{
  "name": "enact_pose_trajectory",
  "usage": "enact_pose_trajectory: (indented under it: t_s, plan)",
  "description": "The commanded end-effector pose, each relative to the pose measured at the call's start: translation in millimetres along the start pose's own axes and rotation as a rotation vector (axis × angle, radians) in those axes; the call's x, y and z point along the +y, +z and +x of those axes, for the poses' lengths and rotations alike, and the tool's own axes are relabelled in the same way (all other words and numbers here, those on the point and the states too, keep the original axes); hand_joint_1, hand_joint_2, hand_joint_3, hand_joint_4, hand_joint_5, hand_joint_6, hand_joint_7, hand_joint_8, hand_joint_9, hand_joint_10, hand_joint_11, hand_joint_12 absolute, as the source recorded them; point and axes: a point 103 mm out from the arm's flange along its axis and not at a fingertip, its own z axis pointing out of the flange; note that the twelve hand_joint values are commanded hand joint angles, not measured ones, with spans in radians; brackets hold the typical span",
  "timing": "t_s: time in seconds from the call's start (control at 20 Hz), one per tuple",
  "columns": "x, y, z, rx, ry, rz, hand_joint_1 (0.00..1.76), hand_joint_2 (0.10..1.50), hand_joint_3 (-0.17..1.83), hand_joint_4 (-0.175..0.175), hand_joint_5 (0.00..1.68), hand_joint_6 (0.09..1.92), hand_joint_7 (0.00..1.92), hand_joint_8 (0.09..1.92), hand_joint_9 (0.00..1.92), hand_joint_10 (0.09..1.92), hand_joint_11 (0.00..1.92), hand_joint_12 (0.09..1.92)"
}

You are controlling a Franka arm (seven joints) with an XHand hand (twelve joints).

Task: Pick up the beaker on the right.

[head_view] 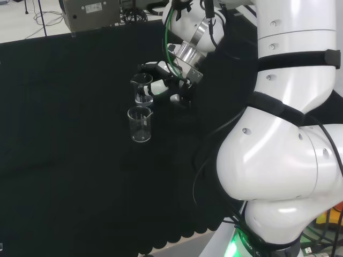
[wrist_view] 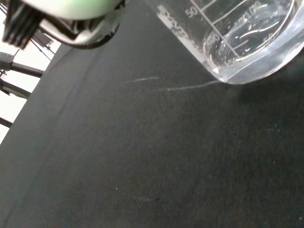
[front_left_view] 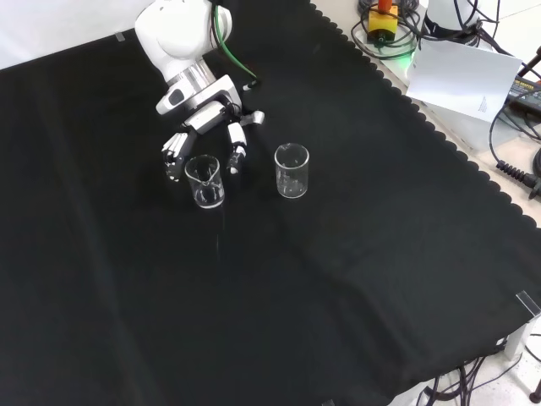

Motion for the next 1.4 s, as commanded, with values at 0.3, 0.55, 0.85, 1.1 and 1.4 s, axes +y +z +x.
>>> enact_pose_trajectory:
  t_s: [0.3, 0.55, 0.85, 1.1, 1.4]
  plan:
    - [3, -4, -10, 0.032, -0.011, -0.033, 0.89, 0.49, 0.68, -0.078, 0.40, 0.15, 0.24, 0.75, 0.43, 0.65, 0.08, 1.43]
    - [5, -2, -16, 0.047, -0.021, 0.002, 0.89, 0.49, 0.68, -0.078, 0.40, 0.14, 0.24, 0.75, 0.42, 0.66, 0.08, 1.43]
    - [5, 5, -21, 0.052, -0.023, 0.005, 0.93, 0.48, 0.68, -0.083, 0.41, 0.15, 0.26, 0.76, 0.44, 0.67, 0.07, 1.43]
    - [6, 7, -22, 0.071, -0.028, -0.025, 0.95, 0.48, 0.68, -0.083, 0.43, 0.16, 0.27, 0.77, 0.44, 0.67, 0.06, 1.42]
    - [8, 9, -21, 0.085, -0.042, -0.015, 0.95, 0.48, 0.69, -0.082, 0.44, 0.17, 0.29, 0.77, 0.44, 0.67, 0.06, 1.42]
